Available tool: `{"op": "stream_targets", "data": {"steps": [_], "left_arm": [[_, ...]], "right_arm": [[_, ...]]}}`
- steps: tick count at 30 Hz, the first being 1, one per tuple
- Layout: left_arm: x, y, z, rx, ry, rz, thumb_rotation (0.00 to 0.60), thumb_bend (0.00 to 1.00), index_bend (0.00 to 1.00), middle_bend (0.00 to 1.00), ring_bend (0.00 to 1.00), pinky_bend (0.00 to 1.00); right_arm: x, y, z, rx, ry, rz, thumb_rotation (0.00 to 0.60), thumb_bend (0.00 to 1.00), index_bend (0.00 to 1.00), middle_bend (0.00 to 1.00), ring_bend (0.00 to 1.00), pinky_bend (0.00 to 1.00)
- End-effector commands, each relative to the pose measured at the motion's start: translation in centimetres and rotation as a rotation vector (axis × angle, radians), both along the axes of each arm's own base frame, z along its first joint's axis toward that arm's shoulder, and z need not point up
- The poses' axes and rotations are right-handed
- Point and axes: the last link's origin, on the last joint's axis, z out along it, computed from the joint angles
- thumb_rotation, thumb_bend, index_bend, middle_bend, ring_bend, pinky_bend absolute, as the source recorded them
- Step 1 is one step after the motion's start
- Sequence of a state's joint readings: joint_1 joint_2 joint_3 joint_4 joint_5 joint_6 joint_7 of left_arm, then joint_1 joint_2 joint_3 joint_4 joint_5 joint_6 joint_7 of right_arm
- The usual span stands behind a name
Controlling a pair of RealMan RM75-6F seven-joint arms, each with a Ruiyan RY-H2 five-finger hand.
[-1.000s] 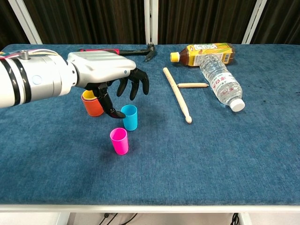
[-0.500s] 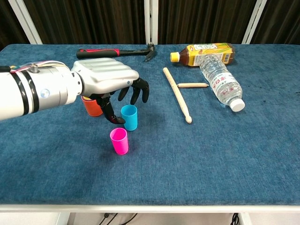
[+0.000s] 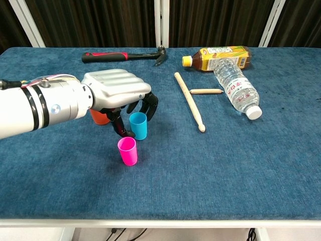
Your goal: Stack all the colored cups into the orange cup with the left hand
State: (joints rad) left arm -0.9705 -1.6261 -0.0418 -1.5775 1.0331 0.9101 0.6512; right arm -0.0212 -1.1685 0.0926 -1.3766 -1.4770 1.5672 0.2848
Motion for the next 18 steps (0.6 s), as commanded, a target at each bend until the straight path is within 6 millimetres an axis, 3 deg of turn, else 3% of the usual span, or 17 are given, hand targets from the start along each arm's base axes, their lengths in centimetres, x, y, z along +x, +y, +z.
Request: {"op": "stream_targets", "data": {"steps": [1, 12, 18], "left_arm": [[0.1, -0.1, -0.1, 0.0, -0.002, -0.006, 0.6, 0.21, 0.47, 0.48, 0.52, 0.3], [0.0, 0.0, -0.1, -0.006, -0.027, 0.025, 0.6, 0.24, 0.52, 0.55, 0.57, 0.34], [0.5, 0.2, 1.2, -0.016, -0.09, 0.077, 0.6, 0.24, 0.52, 0.55, 0.57, 0.34]], "right_arm": [[0.0, 0.0, 0.0, 0.0, -0.001, -0.002, 0.6, 0.26, 0.0, 0.0, 0.0, 0.0], [0.0, 0.1, -0.1, 0.004, 0.001, -0.003, 0.6, 0.26, 0.0, 0.0, 0.0, 0.0], [0.1, 0.1, -0.1, 0.001, 0.003, -0.001, 0.6, 0.26, 0.0, 0.0, 0.0, 0.0]]}}
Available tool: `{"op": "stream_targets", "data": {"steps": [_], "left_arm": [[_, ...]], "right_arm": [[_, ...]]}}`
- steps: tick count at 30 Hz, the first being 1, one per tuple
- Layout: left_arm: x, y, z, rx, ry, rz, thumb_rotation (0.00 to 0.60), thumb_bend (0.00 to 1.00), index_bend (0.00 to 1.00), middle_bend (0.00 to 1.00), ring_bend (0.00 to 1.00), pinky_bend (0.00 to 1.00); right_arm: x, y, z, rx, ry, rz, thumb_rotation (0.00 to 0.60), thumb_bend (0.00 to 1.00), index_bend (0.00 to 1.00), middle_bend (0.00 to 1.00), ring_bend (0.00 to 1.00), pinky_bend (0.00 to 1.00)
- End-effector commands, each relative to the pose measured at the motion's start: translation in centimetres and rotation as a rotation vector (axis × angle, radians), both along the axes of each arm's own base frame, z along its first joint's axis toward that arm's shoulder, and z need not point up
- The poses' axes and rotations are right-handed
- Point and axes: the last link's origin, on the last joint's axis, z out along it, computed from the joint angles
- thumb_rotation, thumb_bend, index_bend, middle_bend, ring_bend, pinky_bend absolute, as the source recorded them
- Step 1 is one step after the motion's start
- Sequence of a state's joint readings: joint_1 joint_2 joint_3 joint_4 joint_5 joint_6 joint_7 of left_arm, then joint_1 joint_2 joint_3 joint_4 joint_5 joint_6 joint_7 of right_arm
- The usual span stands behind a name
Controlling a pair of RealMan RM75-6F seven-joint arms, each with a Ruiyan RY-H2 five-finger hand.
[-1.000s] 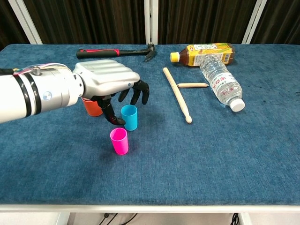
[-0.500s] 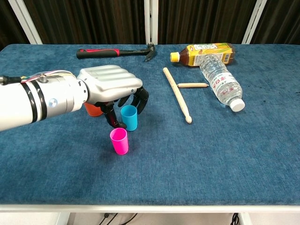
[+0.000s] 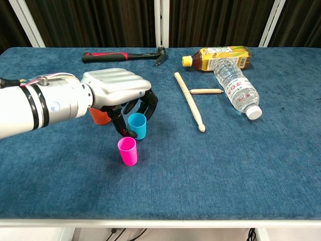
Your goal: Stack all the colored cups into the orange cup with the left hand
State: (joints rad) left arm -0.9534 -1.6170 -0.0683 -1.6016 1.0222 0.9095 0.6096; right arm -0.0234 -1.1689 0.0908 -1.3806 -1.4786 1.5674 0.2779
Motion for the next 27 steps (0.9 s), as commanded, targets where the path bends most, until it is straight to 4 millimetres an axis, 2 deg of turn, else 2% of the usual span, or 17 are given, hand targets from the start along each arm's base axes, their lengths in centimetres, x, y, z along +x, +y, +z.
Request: {"op": "stream_targets", "data": {"steps": [1, 6, 11, 17, 27], "left_arm": [[0.4, 0.2, 1.2, 0.003, -0.044, 0.029, 0.6, 0.24, 0.52, 0.55, 0.57, 0.34], [1.0, 0.8, 4.3, 0.052, -0.107, 0.052, 0.6, 0.24, 0.52, 0.55, 0.57, 0.34], [-0.6, 1.2, 6.5, 0.099, -0.091, 0.109, 0.6, 0.24, 0.52, 0.55, 0.57, 0.34], [-2.7, 1.6, 7.1, 0.104, -0.08, 0.184, 0.6, 0.24, 0.52, 0.55, 0.57, 0.34], [-4.3, 2.6, 7.2, 0.116, -0.087, 0.243, 0.6, 0.24, 0.52, 0.55, 0.57, 0.34]], "right_arm": [[0.0, 0.0, 0.1, -0.004, 0.001, 0.002, 0.6, 0.26, 0.0, 0.0, 0.0, 0.0], [0.3, 0.0, 0.1, -0.005, 0.005, 0.01, 0.6, 0.26, 0.0, 0.0, 0.0, 0.0], [0.6, -0.1, 0.0, 0.001, 0.007, 0.018, 0.6, 0.26, 0.0, 0.0, 0.0, 0.0], [0.9, -0.1, -0.2, 0.008, 0.014, 0.022, 0.6, 0.26, 0.0, 0.0, 0.0, 0.0], [1.2, -0.2, -0.3, 0.01, 0.024, 0.018, 0.6, 0.26, 0.0, 0.0, 0.0, 0.0]]}}
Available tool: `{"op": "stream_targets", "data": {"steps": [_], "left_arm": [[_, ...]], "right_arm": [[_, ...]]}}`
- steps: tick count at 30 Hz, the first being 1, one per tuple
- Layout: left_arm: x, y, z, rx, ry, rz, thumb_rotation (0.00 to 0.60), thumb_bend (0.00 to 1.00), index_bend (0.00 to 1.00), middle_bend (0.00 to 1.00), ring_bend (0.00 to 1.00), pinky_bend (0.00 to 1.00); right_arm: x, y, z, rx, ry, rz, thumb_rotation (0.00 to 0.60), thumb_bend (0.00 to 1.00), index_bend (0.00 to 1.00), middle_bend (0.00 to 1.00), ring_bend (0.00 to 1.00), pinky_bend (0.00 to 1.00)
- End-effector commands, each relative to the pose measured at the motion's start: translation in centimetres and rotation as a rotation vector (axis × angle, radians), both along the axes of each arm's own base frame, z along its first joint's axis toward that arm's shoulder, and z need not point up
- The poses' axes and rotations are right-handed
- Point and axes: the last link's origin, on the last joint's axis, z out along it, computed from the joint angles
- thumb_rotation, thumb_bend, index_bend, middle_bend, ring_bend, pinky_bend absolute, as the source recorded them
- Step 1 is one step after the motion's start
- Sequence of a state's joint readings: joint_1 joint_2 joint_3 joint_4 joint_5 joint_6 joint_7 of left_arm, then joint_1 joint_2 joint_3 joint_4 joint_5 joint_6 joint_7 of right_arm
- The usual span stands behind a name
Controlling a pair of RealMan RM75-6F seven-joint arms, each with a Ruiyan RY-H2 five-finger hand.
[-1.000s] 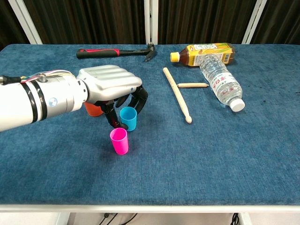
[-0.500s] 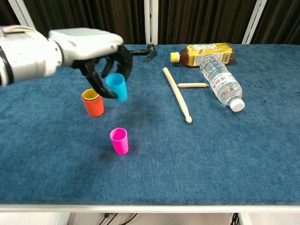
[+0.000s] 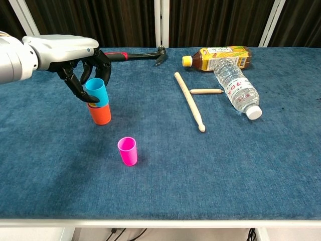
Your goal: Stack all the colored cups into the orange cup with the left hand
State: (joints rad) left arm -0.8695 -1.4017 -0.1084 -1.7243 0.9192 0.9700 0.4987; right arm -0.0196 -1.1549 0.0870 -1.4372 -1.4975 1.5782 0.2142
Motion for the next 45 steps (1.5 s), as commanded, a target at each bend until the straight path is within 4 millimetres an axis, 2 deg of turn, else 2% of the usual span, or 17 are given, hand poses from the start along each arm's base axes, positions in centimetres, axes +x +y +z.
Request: {"op": "stream_targets", "data": {"steps": [1, 10, 15, 18, 23, 28, 34, 38, 45], "left_arm": [[-0.3, 0.1, 0.2, 0.006, -0.004, 0.006, 0.6, 0.24, 0.52, 0.55, 0.57, 0.34], [-0.6, 0.2, 0.7, 0.027, 0.003, 0.0, 0.6, 0.24, 0.52, 0.55, 0.57, 0.34], [-0.9, 0.1, 0.2, 0.006, 0.013, 0.01, 0.6, 0.24, 0.51, 0.54, 0.57, 0.34], [-0.9, 0.1, -0.1, 0.001, 0.014, 0.009, 0.6, 0.24, 0.46, 0.51, 0.55, 0.34], [-1.0, 0.1, -0.2, 0.012, 0.01, 0.005, 0.6, 0.24, 0.27, 0.35, 0.44, 0.33], [-0.7, -0.3, 0.4, 0.024, 0.006, -0.012, 0.6, 0.23, 0.23, 0.3, 0.36, 0.28], [1.1, -2.3, 1.4, 0.013, -0.019, -0.1, 0.6, 0.22, 0.23, 0.31, 0.36, 0.29], [2.1, -4.7, 1.8, -0.014, -0.021, -0.172, 0.6, 0.21, 0.24, 0.32, 0.36, 0.29], [2.4, -7.3, 0.4, -0.062, -0.033, -0.211, 0.6, 0.21, 0.26, 0.32, 0.36, 0.29]], "right_arm": [[0.0, -0.1, 0.0, 0.0, 0.001, -0.002, 0.6, 0.26, 0.0, 0.0, 0.0, 0.0], [0.2, -0.2, -0.1, 0.008, 0.005, 0.001, 0.6, 0.26, 0.0, 0.0, 0.0, 0.0], [0.2, -0.2, -0.1, 0.009, 0.005, 0.002, 0.6, 0.26, 0.0, 0.0, 0.0, 0.0], [0.2, -0.2, -0.2, 0.012, 0.006, 0.0, 0.6, 0.26, 0.0, 0.0, 0.0, 0.0], [0.1, -0.2, -0.1, 0.01, 0.006, -0.003, 0.6, 0.26, 0.0, 0.0, 0.0, 0.0], [0.1, -0.3, 0.0, 0.009, 0.004, -0.002, 0.6, 0.26, 0.0, 0.0, 0.0, 0.0], [0.3, -0.3, 0.2, 0.001, 0.006, 0.009, 0.6, 0.26, 0.0, 0.0, 0.0, 0.0], [0.3, -0.1, 0.5, -0.014, 0.0, 0.01, 0.6, 0.26, 0.0, 0.0, 0.0, 0.0], [0.3, 0.2, 0.6, -0.017, 0.001, 0.016, 0.6, 0.26, 0.0, 0.0, 0.0, 0.0]]}}
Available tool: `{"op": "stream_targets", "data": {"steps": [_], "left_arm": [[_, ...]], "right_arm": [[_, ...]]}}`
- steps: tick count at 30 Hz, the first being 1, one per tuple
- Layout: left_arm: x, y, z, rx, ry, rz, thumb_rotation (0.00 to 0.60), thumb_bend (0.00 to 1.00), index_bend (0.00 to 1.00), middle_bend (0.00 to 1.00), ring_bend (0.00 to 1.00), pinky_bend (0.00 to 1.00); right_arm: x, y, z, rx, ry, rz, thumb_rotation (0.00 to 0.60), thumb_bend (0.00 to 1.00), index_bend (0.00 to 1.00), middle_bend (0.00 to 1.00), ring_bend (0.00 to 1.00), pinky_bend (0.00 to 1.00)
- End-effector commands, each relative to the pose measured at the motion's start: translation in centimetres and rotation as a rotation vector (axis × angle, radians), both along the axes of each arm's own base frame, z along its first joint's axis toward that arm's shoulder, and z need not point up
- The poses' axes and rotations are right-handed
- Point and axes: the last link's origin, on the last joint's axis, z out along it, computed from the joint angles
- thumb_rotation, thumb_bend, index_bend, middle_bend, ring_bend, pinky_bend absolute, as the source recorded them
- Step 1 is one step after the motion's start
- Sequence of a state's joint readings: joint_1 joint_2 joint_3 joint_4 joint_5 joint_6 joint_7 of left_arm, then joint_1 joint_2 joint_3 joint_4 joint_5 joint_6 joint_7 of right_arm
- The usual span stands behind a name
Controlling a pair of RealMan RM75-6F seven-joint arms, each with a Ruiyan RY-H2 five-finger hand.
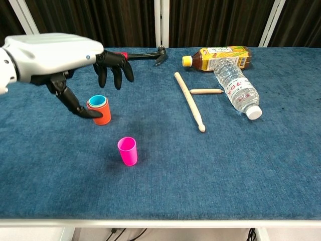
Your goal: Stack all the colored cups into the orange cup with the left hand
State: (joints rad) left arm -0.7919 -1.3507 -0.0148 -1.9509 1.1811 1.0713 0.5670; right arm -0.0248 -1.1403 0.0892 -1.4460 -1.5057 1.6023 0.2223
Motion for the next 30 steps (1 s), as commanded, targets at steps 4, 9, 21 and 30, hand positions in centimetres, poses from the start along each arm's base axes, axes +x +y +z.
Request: {"op": "stream_targets", "data": {"steps": [4, 9, 21, 30], "left_arm": [[0.3, -1.1, -2.1, -0.031, 0.016, -0.05, 0.6, 0.21, 0.26, 0.32, 0.36, 0.3], [0.1, -1.3, -3.5, -0.029, 0.038, -0.083, 0.6, 0.21, 0.26, 0.32, 0.34, 0.3], [-0.2, -2.3, -5.4, -0.071, 0.035, -0.081, 0.6, 0.21, 0.28, 0.32, 0.33, 0.31], [-0.1, -2.5, -6.8, -0.086, 0.038, -0.101, 0.6, 0.21, 0.31, 0.34, 0.35, 0.33]], "right_arm": [[0.0, 0.2, -0.1, 0.002, -0.001, 0.001, 0.6, 0.26, 0.0, 0.0, 0.0, 0.0], [0.0, 0.7, -0.1, 0.0, 0.003, 0.004, 0.6, 0.26, 0.0, 0.0, 0.0, 0.0], [-0.6, 0.9, -0.1, 0.008, -0.002, -0.008, 0.6, 0.25, 0.0, 0.0, 0.0, 0.0], [-0.7, 0.8, -0.1, 0.007, 0.0, -0.01, 0.6, 0.25, 0.0, 0.0, 0.0, 0.0]]}}
